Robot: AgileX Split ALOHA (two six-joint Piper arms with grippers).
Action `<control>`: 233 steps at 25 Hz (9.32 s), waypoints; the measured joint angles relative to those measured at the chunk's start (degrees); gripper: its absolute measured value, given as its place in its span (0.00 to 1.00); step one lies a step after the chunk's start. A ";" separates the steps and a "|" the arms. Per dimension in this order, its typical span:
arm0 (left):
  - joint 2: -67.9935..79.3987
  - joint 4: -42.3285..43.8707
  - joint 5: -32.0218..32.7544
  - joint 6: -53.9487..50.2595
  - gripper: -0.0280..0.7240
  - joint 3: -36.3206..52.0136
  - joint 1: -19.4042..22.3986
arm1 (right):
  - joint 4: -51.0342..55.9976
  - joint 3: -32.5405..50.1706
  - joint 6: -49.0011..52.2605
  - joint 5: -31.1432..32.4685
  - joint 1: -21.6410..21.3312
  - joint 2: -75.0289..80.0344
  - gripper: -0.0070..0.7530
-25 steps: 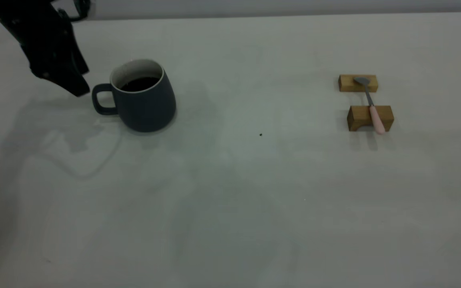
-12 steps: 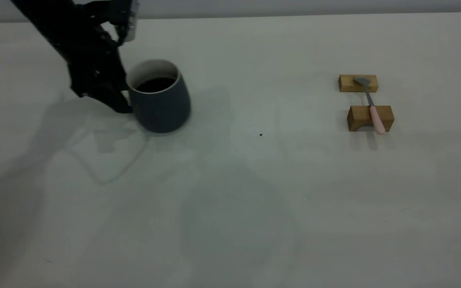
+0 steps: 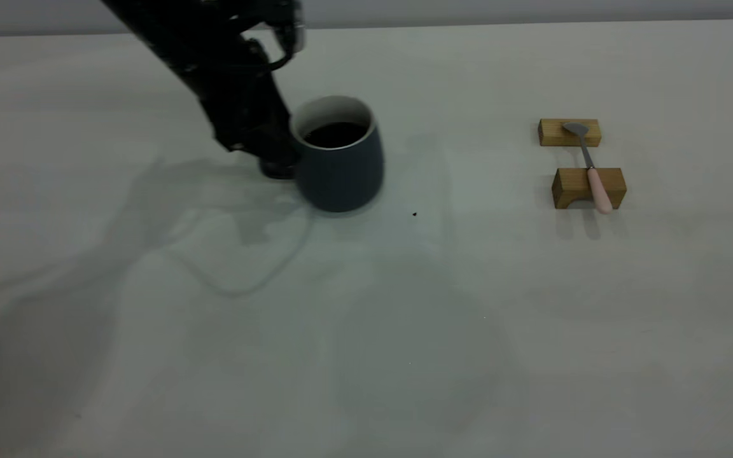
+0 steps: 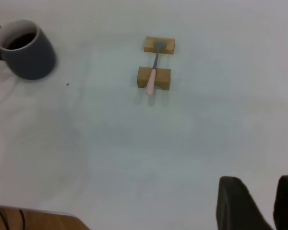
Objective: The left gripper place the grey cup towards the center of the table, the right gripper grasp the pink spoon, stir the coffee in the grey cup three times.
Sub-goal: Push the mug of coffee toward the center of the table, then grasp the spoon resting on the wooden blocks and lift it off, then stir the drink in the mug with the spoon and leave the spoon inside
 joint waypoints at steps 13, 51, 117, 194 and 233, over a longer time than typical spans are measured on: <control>-4.09 -2.83 1.12 -3.34 0.79 0.00 -2.10 | 0.00 0.00 0.00 0.00 0.00 0.00 0.32; -90.65 41.94 31.83 -96.54 0.79 57.48 -1.70 | 0.04 0.00 0.00 0.00 -0.11 0.00 0.32; -138.32 40.67 35.14 -98.58 0.79 58.73 12.78 | 33.45 -29.48 -30.20 -32.74 0.95 110.15 0.76; -138.32 40.67 35.14 -98.58 0.79 58.73 12.78 | 94.03 -50.03 -2.75 0.58 6.20 130.74 0.18; -138.32 40.67 35.14 -98.58 0.79 58.73 12.78 | 96.29 -73.55 34.07 0.77 13.70 153.10 0.18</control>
